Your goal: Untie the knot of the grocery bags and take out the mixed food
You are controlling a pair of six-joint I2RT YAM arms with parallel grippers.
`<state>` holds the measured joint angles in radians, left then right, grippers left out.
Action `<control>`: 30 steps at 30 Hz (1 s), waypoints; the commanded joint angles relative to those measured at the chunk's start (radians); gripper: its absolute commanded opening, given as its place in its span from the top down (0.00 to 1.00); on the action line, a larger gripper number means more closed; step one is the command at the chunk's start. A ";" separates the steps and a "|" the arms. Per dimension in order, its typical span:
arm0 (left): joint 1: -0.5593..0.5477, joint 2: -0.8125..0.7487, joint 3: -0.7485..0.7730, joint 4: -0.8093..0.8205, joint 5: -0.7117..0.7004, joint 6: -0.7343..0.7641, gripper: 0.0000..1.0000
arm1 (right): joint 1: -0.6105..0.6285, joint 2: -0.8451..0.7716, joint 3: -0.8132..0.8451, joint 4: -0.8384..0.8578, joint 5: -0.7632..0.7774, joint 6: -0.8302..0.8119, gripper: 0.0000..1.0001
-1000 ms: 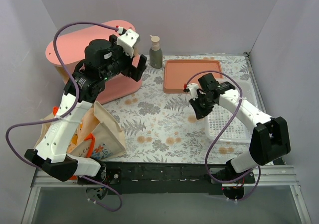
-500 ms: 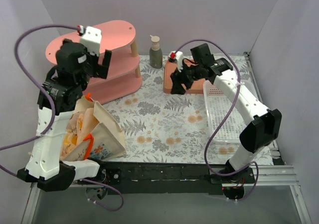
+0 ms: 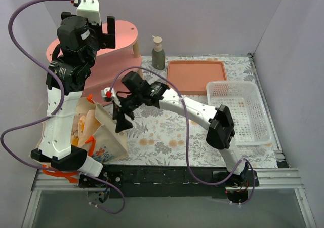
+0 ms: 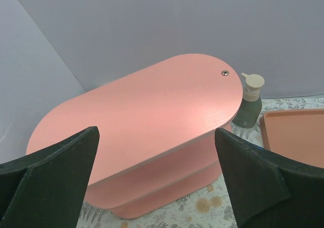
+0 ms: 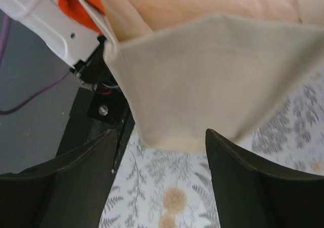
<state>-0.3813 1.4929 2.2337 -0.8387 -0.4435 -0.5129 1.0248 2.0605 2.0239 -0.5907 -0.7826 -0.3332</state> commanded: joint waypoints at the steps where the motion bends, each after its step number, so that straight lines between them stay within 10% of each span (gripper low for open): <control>1: 0.001 -0.082 -0.034 0.012 0.002 -0.013 0.02 | 0.076 0.067 0.143 0.097 0.012 0.049 0.22; 6: 0.001 -0.121 -0.114 0.030 -0.004 -0.006 0.02 | 0.129 0.112 0.157 0.181 0.105 0.112 0.39; 7: 0.001 -0.123 -0.118 0.030 0.002 -0.007 0.02 | 0.129 0.112 0.156 0.177 0.121 0.111 0.54; 8: 0.001 -0.123 -0.120 0.024 0.009 -0.010 0.02 | 0.129 0.109 0.154 0.167 0.137 0.097 0.94; 9: 0.001 -0.123 -0.121 0.020 0.018 -0.012 0.02 | 0.127 0.092 0.151 0.134 0.157 0.083 0.99; 30: 0.001 -0.280 -0.588 -0.131 0.502 0.123 0.02 | -0.106 -0.764 -0.884 0.071 0.499 -0.314 0.99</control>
<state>-0.3813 1.2091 1.6726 -0.8711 -0.0650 -0.4484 0.9169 1.3746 1.2285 -0.4812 -0.3935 -0.5758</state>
